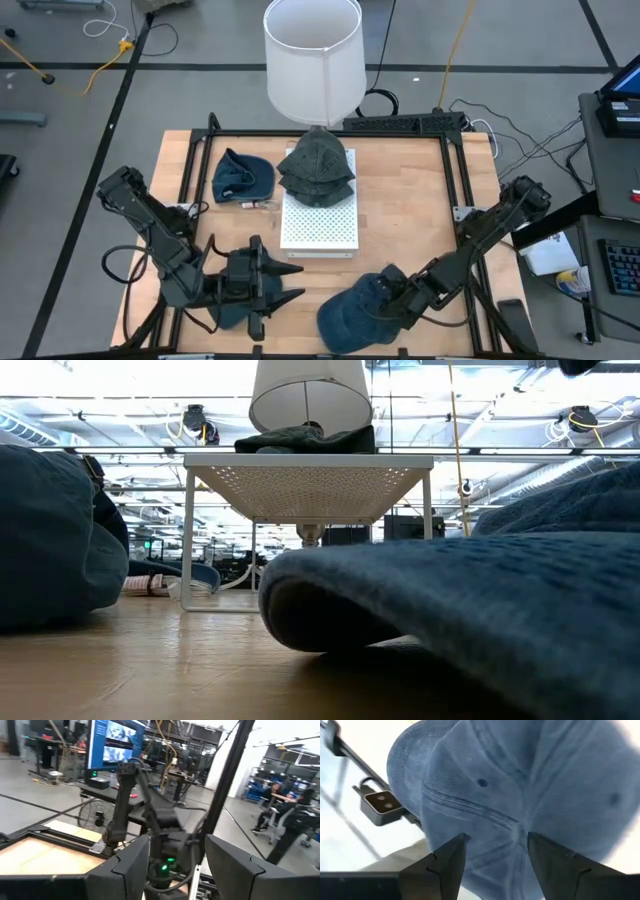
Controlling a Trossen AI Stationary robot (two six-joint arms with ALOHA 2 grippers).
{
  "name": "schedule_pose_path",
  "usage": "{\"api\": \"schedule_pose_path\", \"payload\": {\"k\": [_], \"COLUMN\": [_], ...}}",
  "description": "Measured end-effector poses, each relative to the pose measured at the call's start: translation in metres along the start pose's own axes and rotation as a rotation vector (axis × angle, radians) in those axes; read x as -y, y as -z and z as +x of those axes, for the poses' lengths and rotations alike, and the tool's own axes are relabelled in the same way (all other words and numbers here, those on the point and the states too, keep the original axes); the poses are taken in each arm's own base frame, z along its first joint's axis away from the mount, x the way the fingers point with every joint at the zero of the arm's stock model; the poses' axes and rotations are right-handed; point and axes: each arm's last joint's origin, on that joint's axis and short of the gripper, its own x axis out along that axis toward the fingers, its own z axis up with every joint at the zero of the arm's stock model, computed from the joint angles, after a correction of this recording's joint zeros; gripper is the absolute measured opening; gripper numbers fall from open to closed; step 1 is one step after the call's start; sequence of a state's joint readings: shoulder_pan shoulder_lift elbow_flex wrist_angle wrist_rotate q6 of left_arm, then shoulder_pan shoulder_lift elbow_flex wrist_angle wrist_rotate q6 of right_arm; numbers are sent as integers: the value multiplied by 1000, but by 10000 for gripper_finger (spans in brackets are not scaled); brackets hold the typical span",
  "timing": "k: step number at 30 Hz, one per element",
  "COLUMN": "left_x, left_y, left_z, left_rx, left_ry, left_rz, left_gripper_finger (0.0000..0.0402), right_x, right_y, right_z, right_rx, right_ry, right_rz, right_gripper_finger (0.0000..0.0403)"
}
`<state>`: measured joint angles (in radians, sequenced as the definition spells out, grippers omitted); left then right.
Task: Pick & Place hat
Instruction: Put the bottom blue cap on the shelf
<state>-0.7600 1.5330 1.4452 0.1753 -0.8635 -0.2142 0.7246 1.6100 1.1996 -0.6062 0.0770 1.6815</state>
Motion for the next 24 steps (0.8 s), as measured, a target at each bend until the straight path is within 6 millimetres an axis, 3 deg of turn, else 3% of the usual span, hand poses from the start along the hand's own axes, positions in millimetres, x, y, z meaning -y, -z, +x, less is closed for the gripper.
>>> {"api": "schedule_pose_path", "payload": {"k": [5,10,20,24], "left_x": [-4,-7,-9,-9], "left_y": [-1,-1,-2,-2], "left_z": [4,8,10,10], "left_rx": [-1,2,5,6], "left_ry": [8,-4,-10,-11], "left_rz": [-12,-26,-30,-33], "left_gripper_finger": [198,198,198,198], "right_x": [22,61,99,115], "right_y": [0,-2,-4,-6], "right_z": [27,49,61,67], "right_rx": [-22,-61,-98,-56], "right_ry": [-48,63,204,312], "right_rz": [46,92,22,-41], "right_gripper_finger": [203,203,200,174]}}
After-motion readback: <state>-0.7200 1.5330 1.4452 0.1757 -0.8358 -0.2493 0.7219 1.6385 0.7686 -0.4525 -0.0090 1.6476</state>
